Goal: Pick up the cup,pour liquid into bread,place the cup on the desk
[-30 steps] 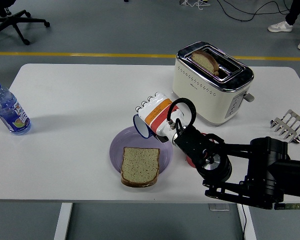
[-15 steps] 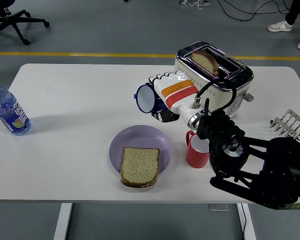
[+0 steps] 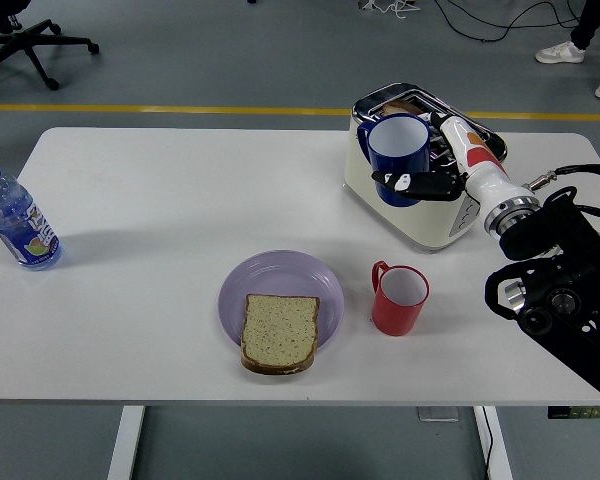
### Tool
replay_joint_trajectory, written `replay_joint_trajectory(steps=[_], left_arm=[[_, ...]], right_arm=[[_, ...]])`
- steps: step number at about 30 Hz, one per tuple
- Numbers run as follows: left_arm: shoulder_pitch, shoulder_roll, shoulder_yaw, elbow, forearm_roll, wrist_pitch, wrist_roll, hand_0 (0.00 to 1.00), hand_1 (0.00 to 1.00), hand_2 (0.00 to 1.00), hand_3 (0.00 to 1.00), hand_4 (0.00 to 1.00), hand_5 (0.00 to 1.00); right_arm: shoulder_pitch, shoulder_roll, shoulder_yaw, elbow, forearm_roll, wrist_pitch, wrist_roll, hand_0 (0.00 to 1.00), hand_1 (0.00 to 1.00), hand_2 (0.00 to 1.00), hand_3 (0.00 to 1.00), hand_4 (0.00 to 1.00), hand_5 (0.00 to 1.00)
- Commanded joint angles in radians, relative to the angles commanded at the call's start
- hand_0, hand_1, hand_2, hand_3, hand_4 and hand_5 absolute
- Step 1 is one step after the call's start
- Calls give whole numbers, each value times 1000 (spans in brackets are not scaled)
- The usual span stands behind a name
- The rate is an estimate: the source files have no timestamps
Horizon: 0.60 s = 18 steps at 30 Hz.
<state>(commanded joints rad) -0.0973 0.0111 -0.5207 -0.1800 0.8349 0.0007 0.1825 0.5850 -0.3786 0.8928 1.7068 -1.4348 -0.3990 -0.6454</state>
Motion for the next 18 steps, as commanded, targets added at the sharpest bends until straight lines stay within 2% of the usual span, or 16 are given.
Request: replay_joint_trajectory(steps=[1, 2, 3, 8, 10, 12, 14, 18], left_arm=[[0, 0, 0, 0, 0, 0, 0, 679, 743, 754, 646, 410, 998], [0, 0, 0, 0, 0, 0, 0, 679, 743, 754, 646, 410, 998], [1, 0, -2, 0, 2, 0, 0, 679, 743, 754, 646, 410, 998], [3, -1, -4, 0, 10, 0, 2, 679, 743, 754, 647, 409, 998], [5, -1, -3, 0, 10, -1, 2, 679, 743, 754, 647, 409, 998], [6, -2, -1, 0, 10, 0, 3, 679, 743, 754, 647, 409, 998], [7, -1, 4, 0, 10, -1, 3, 678, 743, 754, 646, 409, 998], [9, -2, 6, 0, 15, -1, 4, 678, 743, 754, 646, 409, 998]], right_arm=[[-11, -3, 18, 4, 22, 0, 0, 131, 122, 343, 455, 587, 46], [-15, -4, 25, 5, 30, 1, 0, 131, 122, 343, 455, 587, 46], [-43, -23, 51, 16, 55, -10, 12, 131, 122, 343, 455, 587, 46], [-155, -78, 112, 13, 160, -86, 122, 131, 131, 347, 463, 582, 14], [-190, -84, 128, 9, 174, -106, 159, 131, 131, 347, 463, 582, 14], [-236, -85, 153, 3, 200, -120, 221, 131, 131, 347, 463, 582, 14], [-273, -70, 185, -17, 189, -131, 271, 133, 130, 347, 462, 598, 27], [-326, -37, 240, -52, 155, -120, 342, 133, 130, 347, 462, 598, 27]])
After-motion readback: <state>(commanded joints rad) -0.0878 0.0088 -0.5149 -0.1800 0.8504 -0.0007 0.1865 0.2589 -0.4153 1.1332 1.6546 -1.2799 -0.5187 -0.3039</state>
